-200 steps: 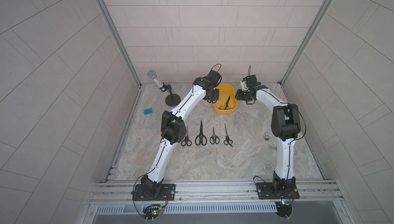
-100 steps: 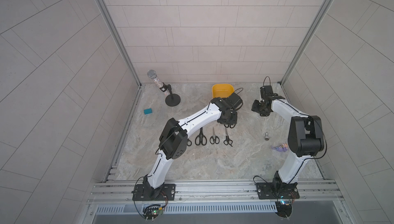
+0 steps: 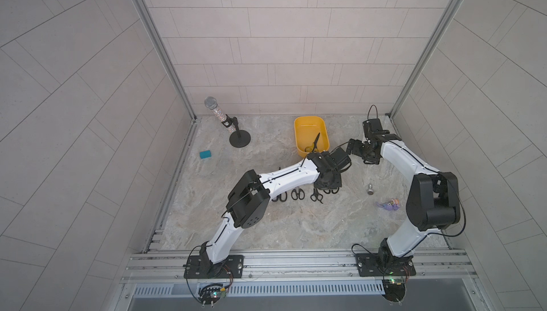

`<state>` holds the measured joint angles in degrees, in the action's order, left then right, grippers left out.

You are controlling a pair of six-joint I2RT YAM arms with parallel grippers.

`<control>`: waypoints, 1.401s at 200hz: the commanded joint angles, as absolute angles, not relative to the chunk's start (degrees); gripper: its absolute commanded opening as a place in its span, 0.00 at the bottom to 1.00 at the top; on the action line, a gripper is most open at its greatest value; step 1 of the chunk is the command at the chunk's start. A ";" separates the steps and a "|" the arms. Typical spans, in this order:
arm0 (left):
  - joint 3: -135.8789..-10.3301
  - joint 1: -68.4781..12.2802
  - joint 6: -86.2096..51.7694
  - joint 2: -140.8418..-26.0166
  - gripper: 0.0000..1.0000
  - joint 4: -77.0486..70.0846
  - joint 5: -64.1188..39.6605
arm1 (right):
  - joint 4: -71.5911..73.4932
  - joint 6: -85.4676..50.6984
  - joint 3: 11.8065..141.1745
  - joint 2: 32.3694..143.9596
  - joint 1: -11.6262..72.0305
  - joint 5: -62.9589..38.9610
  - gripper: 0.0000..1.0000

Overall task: Take the scissors out of the storage box
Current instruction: Place the scissors at the center of the board.

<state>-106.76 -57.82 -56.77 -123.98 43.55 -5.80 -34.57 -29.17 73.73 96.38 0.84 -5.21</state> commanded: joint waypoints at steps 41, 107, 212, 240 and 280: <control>-110.12 -59.87 -61.32 -130.03 0.00 42.13 -6.25 | -38.42 -29.78 81.65 98.57 0.92 -1.54 1.00; -111.79 -59.48 -62.22 -133.78 0.00 42.10 -7.72 | -38.19 -29.36 82.63 99.23 1.23 -2.64 1.00; -114.35 -58.28 -61.92 -137.61 0.00 41.39 -10.33 | -37.62 -29.47 83.71 100.17 2.58 -3.78 0.99; -114.26 -58.22 -61.71 -137.66 0.03 40.78 -11.02 | -37.70 -29.18 83.99 100.55 2.85 -3.87 0.99; -113.82 -57.71 -61.48 -136.76 0.22 41.05 -10.87 | -37.35 -29.02 83.76 100.71 3.05 -3.69 0.99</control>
<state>-113.03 -58.28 -62.06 -136.33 40.73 -11.14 -36.69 -29.17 82.94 100.44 2.74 -4.08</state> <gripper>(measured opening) 0.205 0.993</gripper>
